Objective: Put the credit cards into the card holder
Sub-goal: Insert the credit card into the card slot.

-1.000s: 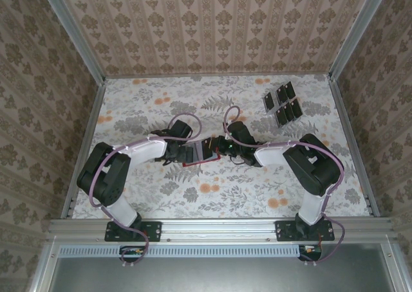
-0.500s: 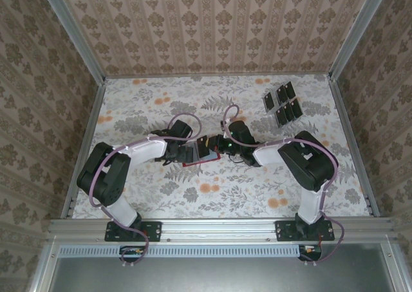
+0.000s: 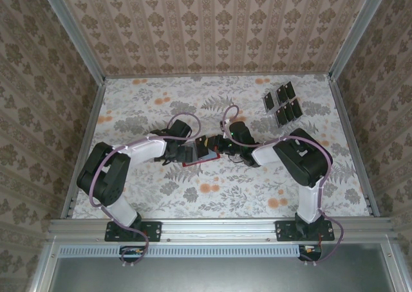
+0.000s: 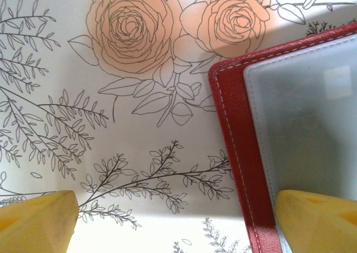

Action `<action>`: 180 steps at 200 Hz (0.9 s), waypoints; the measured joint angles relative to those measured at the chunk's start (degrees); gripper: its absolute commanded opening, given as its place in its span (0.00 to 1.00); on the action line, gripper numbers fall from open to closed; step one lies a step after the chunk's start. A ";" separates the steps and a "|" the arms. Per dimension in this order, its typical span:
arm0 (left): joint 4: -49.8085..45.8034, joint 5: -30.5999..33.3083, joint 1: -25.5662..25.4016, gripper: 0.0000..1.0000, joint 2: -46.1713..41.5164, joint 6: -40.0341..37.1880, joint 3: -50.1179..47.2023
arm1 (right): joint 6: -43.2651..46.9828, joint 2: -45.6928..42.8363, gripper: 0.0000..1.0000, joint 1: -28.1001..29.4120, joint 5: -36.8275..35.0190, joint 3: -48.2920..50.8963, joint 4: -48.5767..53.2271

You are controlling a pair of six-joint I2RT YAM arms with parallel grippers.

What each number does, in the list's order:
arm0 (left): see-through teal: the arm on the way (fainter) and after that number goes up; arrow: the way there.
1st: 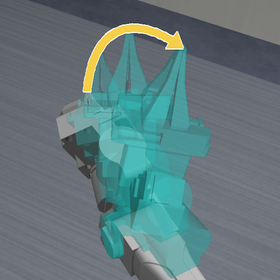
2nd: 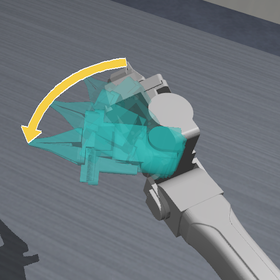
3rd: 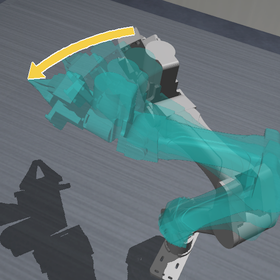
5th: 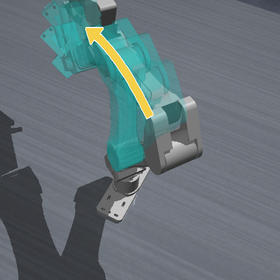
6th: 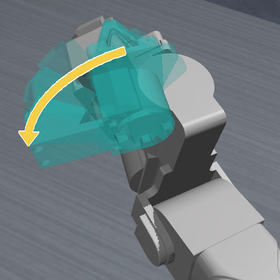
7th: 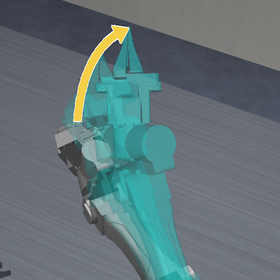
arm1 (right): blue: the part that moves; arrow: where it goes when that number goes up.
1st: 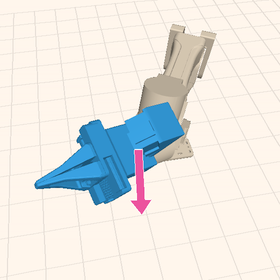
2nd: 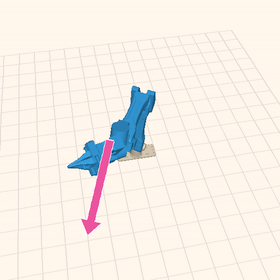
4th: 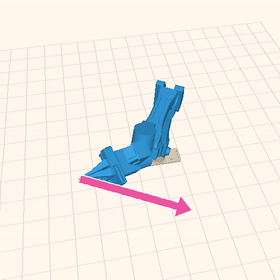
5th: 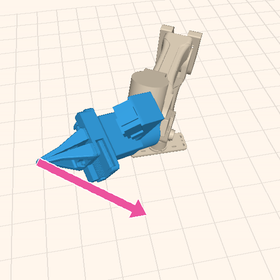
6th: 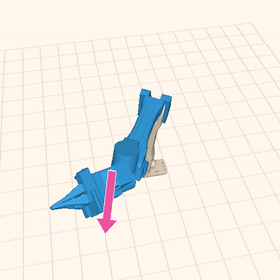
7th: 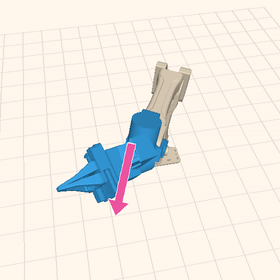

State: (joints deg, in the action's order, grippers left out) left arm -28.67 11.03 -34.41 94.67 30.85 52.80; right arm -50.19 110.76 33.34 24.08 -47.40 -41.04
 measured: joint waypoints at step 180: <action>-0.81 0.39 0.00 1.00 0.24 -0.02 0.55 | -2.56 4.09 0.00 -1.14 4.74 0.00 -4.11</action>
State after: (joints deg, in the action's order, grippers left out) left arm -29.47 11.42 -34.41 94.91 30.83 53.34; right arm -52.75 114.85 32.21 28.82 -47.40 -45.15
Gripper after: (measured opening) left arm 0.997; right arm 0.064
